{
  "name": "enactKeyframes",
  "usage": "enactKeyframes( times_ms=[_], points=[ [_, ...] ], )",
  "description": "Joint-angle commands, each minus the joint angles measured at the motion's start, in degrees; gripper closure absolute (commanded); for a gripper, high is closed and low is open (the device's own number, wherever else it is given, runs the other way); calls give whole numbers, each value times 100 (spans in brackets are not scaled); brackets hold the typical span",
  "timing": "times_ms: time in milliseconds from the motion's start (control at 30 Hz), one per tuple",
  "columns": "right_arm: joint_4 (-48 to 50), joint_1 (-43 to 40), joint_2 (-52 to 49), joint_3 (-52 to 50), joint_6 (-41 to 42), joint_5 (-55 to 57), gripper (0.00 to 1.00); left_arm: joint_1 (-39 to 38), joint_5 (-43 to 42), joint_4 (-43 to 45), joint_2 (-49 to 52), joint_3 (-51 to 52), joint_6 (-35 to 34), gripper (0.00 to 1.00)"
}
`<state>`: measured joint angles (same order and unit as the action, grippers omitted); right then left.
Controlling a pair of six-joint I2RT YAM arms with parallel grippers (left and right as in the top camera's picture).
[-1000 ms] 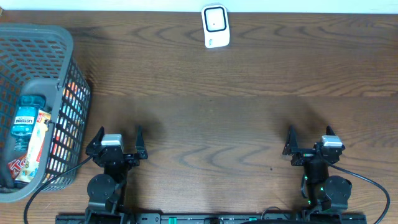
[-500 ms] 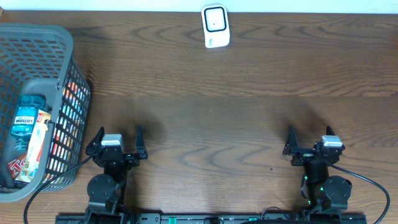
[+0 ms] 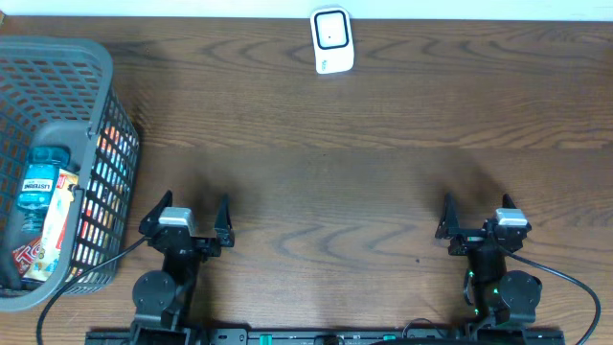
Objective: Scan the item barcode
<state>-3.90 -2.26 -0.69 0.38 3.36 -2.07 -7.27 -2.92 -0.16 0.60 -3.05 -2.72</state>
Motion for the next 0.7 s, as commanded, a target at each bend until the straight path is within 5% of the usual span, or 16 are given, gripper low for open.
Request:
enactKeyframes(
  times_ms=[0,667],
  points=[
    [-22,59,-7,-7,-66,42,1,20,-256,39,22,-496,-393,1],
    [-22,59,-7,-7,-66,44,1,20,-2079,-105,3206,-3383,-1032,1]
  ],
)
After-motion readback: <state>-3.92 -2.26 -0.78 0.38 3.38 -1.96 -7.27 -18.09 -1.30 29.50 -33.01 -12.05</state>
